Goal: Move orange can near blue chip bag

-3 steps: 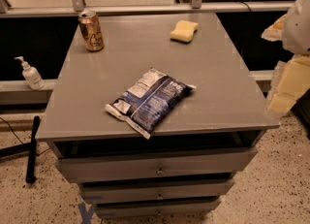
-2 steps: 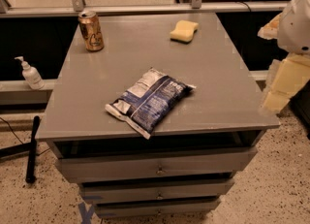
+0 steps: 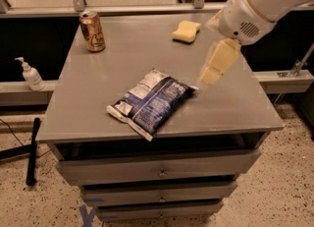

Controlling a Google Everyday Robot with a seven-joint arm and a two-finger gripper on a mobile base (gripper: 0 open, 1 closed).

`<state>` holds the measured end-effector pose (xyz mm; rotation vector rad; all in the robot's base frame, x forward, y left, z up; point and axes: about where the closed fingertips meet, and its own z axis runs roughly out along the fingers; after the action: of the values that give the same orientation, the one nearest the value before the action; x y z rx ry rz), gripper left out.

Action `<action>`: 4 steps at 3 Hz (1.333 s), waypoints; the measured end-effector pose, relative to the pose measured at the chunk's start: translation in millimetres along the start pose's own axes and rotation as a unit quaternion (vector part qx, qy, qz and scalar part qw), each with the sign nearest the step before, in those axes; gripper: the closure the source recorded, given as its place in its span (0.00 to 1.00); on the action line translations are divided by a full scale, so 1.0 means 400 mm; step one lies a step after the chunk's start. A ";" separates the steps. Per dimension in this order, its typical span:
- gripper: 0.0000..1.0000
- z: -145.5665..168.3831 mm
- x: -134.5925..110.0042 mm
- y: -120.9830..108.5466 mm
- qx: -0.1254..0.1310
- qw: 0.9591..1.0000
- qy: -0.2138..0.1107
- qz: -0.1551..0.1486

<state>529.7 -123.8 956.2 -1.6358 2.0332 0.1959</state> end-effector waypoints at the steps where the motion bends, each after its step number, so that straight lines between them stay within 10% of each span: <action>1: 0.00 0.129 -0.120 -0.054 -0.010 0.996 -0.087 -0.008; 2: 0.00 0.215 -0.213 -0.093 -0.008 0.987 -0.161 0.000; 3: 0.00 0.279 -0.338 -0.134 -0.001 0.968 -0.250 0.024; 4: 0.00 0.277 -0.370 -0.167 0.023 0.962 -0.271 0.034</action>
Offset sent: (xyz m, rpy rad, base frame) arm 0.1244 0.1595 -0.0243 0.5533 -0.1647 0.0667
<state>646.3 33.9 945.7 -1.3015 1.6542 0.5526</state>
